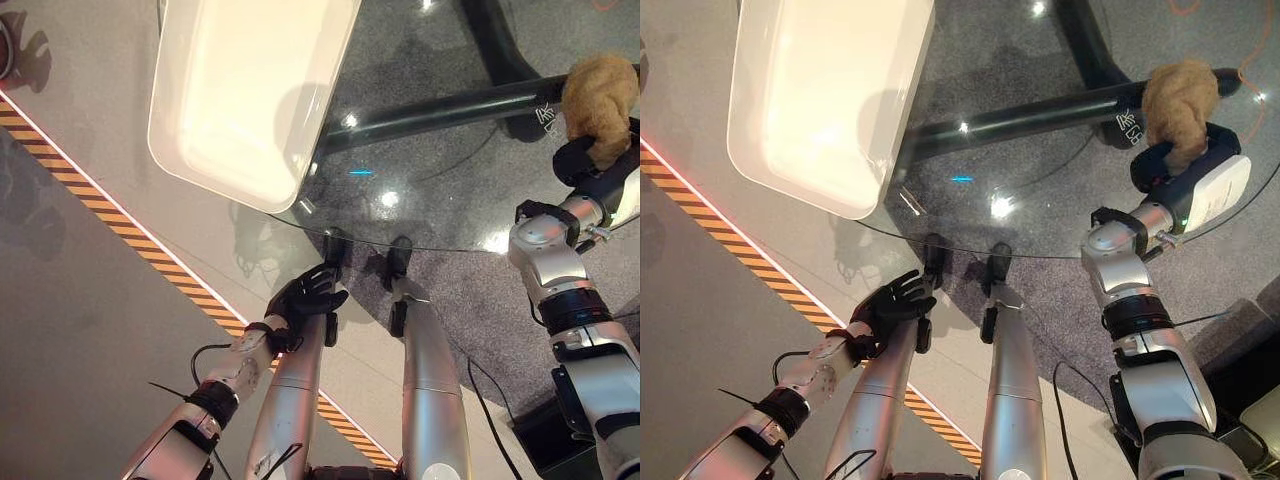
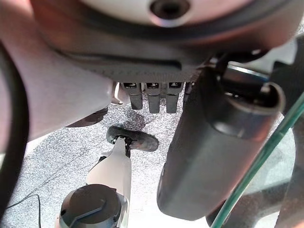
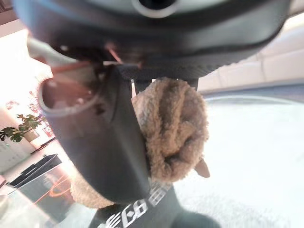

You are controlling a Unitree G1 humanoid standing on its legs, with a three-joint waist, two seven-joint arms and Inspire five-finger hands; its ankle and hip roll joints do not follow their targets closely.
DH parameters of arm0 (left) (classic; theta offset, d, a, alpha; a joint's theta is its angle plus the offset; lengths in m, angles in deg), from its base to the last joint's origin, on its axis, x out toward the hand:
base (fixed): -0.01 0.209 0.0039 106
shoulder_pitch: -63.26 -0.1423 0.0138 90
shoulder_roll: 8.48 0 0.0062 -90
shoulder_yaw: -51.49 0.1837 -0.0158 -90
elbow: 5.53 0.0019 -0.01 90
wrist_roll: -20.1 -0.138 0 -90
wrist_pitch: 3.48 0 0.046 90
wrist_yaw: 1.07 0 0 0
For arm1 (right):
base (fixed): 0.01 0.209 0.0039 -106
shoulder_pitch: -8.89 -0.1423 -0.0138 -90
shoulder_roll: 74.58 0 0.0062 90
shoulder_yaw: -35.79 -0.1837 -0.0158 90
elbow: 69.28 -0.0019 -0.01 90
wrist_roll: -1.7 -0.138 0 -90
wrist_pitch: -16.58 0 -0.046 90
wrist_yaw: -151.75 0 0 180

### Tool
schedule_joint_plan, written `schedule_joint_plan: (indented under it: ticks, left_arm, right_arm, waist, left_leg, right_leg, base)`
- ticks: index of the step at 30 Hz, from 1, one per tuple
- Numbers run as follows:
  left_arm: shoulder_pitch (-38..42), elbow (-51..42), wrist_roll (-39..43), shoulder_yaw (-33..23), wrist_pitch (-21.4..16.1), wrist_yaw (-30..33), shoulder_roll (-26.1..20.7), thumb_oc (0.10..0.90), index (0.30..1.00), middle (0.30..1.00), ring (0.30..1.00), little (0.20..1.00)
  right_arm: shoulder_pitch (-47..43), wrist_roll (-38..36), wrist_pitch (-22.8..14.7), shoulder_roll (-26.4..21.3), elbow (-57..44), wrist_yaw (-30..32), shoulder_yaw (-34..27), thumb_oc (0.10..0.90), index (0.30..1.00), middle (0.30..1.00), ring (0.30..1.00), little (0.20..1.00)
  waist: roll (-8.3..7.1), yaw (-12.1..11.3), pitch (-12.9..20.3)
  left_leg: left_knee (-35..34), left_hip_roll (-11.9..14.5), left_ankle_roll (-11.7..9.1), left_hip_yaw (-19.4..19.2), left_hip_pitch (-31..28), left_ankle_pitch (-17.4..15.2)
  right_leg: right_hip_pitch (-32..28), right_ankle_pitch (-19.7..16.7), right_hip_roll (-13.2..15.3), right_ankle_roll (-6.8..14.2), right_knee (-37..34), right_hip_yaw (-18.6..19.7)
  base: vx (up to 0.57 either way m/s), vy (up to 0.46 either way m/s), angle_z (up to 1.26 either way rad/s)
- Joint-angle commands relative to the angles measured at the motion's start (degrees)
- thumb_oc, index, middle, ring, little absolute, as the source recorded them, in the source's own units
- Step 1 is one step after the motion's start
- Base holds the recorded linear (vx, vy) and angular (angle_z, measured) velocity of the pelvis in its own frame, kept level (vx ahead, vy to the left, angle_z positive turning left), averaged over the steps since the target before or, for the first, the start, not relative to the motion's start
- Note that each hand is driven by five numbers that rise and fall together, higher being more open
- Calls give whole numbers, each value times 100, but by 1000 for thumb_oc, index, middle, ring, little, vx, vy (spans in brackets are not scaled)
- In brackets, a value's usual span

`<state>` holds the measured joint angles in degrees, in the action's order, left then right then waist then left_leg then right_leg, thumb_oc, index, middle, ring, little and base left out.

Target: Wipe the table with a cloth and put it in the basket.

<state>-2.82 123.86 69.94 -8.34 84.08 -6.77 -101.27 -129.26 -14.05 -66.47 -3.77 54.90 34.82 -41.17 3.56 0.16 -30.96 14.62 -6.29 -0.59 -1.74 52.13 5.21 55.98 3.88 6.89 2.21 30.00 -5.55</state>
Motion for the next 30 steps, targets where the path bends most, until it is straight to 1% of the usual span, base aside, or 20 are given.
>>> schedule_joint_plan:
  ticks: [1, 4, 5, 7, 10, 11, 14, 16, 18, 19, 21, 23, 26, 27, 30]
  left_arm:
    - [-947, 138, -109, 307, 226, -155, 248, 800, 900, 900, 900, 900]
    - [-923, 257, -166, 251, 188, -222, 326, 800, 900, 900, 900, 900]
    - [-922, 260, -168, 248, 187, -225, 329, 800, 900, 900, 900, 900]
    - [-890, 351, -184, 225, 153, -280, 381, 800, 900, 900, 900, 900]
    - [-894, 361, -175, 226, 145, -298, 402, 800, 900, 900, 900, 900]
    - [-878, 398, -191, 197, 140, -338, 425, 800, 900, 900, 900, 900]
    - [-849, 392, -220, 201, 152, -314, 452, 800, 900, 900, 900, 900]
    - [-825, 418, -232, 189, 152, -326, 472, 800, 900, 900, 900, 900]
    - [-812, 420, -239, 179, 152, -328, 487, 800, 900, 900, 900, 900]
    - [-797, 396, -248, 157, 175, -324, 482, 800, 900, 900, 900, 900]
    - [-768, 406, -252, 151, 180, -312, 494, 800, 900, 900, 900, 900]
    - [-775, 405, -274, 118, 181, -324, 509, 800, 900, 900, 900, 900]
    - [-771, 397, -284, 115, 174, -324, 515, 800, 900, 900, 900, 900]
    - [-771, 397, -284, 115, 174, -324, 515, 800, 900, 900, 900, 900]
    - [-787, 347, -277, 126, 184, -295, 513, 800, 900, 900, 900, 900]
  right_arm:
    - [-226, 560, -150, -524, -701, -66, 15, 100, 300, 300, 300, 200]
    - [-275, 588, -61, -423, -737, -371, 186, 100, 300, 300, 300, 200]
    - [-277, 583, -51, -418, -739, -386, 192, 100, 300, 300, 300, 200]
    - [-245, 635, 24, -297, -750, -646, 335, 100, 300, 300, 300, 200]
    - [-173, 653, 26, -214, -736, -885, 426, 100, 300, 300, 300, 200]
    - [-117, 762, 41, -132, -749, -1129, 512, 100, 300, 300, 300, 200]
    - [-49, 782, 97, -19, -807, -1401, 616, 100, 300, 300, 300, 200]
    - [-13, 799, 70, 47, -793, -1695, 708, 100, 300, 300, 300, 200]
    - [29, 743, -1, 107, -829, -1949, 782, 100, 300, 300, 300, 200]
    - [103, 637, -103, 184, -916, -2353, 868, 100, 300, 300, 300, 200]
    - [189, 629, -90, 289, -1021, -2518, 960, 100, 300, 300, 300, 200]
    - [319, 603, -213, 373, -1133, -2928, 1095, 100, 300, 300, 300, 200]
    - [453, 765, -432, 480, -1280, -3392, 1248, 100, 300, 300, 300, 200]
    - [453, 765, -432, 480, -1280, -3393, 1248, 100, 300, 300, 300, 200]
    - [555, 937, -631, 535, -1498, -3801, 1417, 100, 300, 300, 300, 200]
  waist:
    - [209, 19, 116]
    - [210, 7, 116]
    - [210, 8, 116]
    - [216, 1, 116]
    - [221, -8, 116]
    - [222, -14, 116]
    - [220, -16, 116]
    - [218, -18, 116]
    - [216, -20, 116]
    - [208, -21, 116]
    - [198, -13, 116]
    - [189, -8, 116]
    - [181, 4, 116]
    - [181, 4, 116]
    - [171, 12, 116]
  left_leg:
    - [1014, 39, 186, -44, 86, -836]
    - [1001, 38, 186, -47, 97, -825]
    - [1001, 38, 186, -47, 97, -824]
    - [1010, 38, 185, -63, 115, -817]
    - [1001, 35, 186, -65, 114, -814]
    - [1004, 33, 184, -64, 139, -808]
    - [1000, 32, 181, -72, 152, -801]
    - [1001, 29, 182, -74, 163, -795]
    - [990, 27, 182, -77, 168, -783]
    - [988, 28, 177, -89, 181, -776]
    - [976, 29, 170, -96, 182, -765]
    - [972, 30, 168, -103, 185, -758]
    - [978, 32, 162, -120, 213, -743]
    - [978, 32, 162, -120, 213, -743]
    - [975, 27, 166, -127, 229, -732]
  right_leg:
    - [-277, -746, -292, 284, -1079, 235]
    - [-256, -734, -299, 276, -1064, 232]
    - [-255, -734, -299, 276, -1063, 232]
    - [-235, -724, -294, 269, -1048, 223]
    - [-232, -721, -282, 273, -1043, 204]
    - [-201, -722, -278, 274, -1031, 195]
    - [-183, -723, -272, 278, -1024, 187]
    - [-167, -723, -274, 277, -1012, 186]
    - [-161, -729, -272, 278, -1015, 178]
    - [-149, -729, -262, 281, -1017, 162]
    - [-141, -733, -260, 282, -1021, 157]
    - [-133, -734, -253, 282, -1015, 145]
    - [-106, -737, -245, 283, -1012, 134]
    - [-106, -737, -245, 283, -1012, 134]
    - [-88, -739, -238, 284, -1008, 117]
  base:
    - [0, 0, 0]
    - [1, 10, 0]
    - [-1, 33, 2]
    - [0, 15, 1]
    - [0, 0, 0]
    - [0, 0, 0]
    - [0, 0, 0]
    - [0, 0, 0]
    - [0, 0, 0]
    - [0, 0, 0]
    - [0, 0, 0]
    - [0, 0, 0]
    - [0, 0, 0]
    - [0, 0, 0]
    - [-3, 3, -3]
